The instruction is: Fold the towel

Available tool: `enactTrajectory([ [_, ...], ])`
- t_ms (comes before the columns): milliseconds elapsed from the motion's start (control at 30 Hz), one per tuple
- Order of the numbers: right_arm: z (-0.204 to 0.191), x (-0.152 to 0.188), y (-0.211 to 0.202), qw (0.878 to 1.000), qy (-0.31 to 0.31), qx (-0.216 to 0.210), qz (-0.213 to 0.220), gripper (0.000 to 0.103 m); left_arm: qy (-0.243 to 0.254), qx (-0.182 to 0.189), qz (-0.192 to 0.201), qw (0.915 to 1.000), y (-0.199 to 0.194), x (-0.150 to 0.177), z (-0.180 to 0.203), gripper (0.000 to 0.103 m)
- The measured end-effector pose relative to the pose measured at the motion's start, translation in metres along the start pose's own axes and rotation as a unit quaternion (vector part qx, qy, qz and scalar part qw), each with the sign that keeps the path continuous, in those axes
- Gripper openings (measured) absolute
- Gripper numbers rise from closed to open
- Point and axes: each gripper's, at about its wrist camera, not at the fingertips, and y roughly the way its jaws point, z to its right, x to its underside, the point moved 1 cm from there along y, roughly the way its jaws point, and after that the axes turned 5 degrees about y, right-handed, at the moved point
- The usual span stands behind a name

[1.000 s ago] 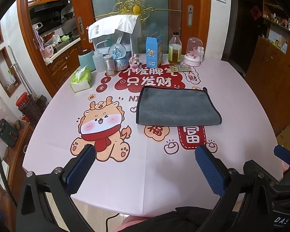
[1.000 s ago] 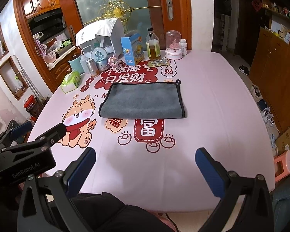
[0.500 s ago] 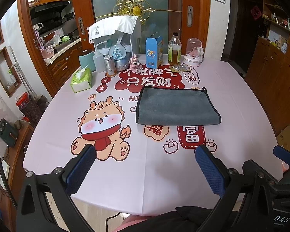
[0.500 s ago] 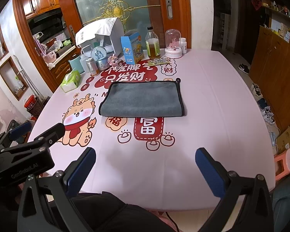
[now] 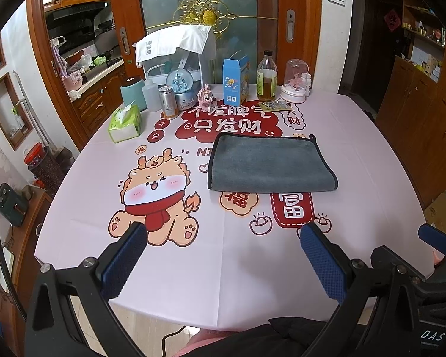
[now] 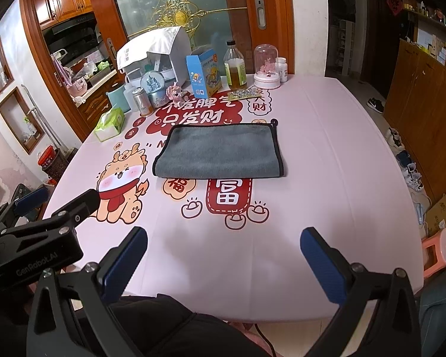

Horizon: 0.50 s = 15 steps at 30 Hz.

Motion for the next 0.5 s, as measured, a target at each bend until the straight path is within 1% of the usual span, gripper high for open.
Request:
enactTrajectory([
  [500,0.0014,0.0013,-0.0004,1.000,0.001,-0.001,-0.001,0.103,0.000,0.000,0.000,1.0000,0.0001,0.0003,-0.0004,0.102],
])
